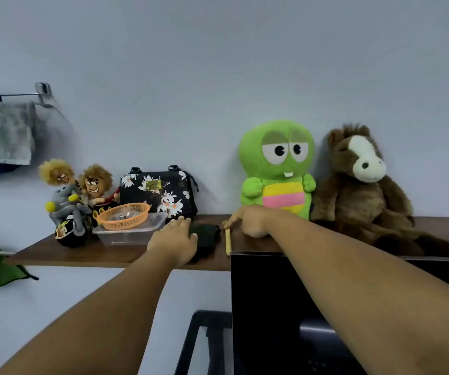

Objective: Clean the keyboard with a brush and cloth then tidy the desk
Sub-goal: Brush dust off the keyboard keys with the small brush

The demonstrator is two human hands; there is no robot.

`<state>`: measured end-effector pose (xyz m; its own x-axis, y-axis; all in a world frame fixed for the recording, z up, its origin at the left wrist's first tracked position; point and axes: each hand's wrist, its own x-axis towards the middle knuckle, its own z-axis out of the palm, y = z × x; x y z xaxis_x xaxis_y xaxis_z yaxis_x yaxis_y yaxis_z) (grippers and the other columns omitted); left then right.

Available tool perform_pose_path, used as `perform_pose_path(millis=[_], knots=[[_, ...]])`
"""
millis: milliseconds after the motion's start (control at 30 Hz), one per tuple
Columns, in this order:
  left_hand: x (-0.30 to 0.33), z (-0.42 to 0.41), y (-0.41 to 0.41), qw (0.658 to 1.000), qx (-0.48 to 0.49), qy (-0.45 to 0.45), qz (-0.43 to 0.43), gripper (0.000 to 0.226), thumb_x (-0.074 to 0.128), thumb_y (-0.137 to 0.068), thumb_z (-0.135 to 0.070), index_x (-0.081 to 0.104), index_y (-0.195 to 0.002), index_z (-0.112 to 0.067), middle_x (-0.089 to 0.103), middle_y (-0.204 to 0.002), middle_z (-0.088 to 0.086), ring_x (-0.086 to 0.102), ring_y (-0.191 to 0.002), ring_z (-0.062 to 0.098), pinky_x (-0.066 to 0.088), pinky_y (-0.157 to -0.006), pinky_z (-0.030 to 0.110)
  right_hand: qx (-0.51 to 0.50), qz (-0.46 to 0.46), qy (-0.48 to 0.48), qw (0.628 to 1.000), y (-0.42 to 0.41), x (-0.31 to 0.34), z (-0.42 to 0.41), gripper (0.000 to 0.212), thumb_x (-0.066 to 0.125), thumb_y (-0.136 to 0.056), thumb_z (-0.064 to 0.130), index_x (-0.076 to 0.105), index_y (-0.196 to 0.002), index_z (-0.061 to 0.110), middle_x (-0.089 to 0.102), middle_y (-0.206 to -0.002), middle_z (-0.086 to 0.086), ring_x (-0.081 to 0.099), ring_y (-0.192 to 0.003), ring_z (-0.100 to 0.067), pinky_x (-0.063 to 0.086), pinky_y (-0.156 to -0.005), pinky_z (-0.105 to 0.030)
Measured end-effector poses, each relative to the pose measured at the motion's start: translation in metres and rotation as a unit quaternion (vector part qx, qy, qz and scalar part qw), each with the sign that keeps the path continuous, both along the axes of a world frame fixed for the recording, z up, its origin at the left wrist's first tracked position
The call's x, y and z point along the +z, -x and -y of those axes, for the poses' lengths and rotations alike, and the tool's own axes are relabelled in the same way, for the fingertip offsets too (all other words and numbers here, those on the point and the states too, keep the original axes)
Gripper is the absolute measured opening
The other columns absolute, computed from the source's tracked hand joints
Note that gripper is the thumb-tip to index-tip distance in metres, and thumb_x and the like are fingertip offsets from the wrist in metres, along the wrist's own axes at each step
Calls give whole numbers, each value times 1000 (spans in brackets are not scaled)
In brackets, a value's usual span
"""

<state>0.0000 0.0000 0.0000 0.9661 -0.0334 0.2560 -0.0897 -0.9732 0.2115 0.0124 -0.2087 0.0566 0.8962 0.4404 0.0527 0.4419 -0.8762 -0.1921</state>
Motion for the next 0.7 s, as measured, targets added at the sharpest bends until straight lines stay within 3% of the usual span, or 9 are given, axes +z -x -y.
perform_pose_path(millis=[100,233,433,700], knots=[[-8,-6,-8,999,-11,-50,-16,58,28,-101,-40,18,-154,-20,14,-162,2,15,-148,22,18,-117,44,11,-24,61,998,-9,-7,-10,53,39,-88,-9,65,-127,18,61,-133,-1,58,-106,-18,33,-67,-10],[-16,-12,-19,994,-33,-77,-65,58,21,-102,-43,12,-155,-22,6,-163,-1,4,-150,18,9,-119,43,10,-36,106,994,-29,-18,-23,44,50,-87,-4,71,-118,19,68,-121,4,59,-92,-13,44,-76,-17],[-26,-17,-26,991,-43,-77,-96,57,15,-103,-43,11,-155,-23,3,-164,-1,2,-150,17,7,-120,43,9,-42,107,993,-45,-24,-33,38,69,-70,-6,77,-98,18,76,-92,-1,70,-92,-18,57,-83,-30],[-23,-19,-25,994,-46,-62,-78,57,17,-103,-42,10,-155,-21,4,-163,0,3,-150,18,8,-120,43,6,38,75,996,-43,-21,-33,27,72,-70,2,77,-91,18,76,-89,1,67,-79,-12,52,-71,-22]])
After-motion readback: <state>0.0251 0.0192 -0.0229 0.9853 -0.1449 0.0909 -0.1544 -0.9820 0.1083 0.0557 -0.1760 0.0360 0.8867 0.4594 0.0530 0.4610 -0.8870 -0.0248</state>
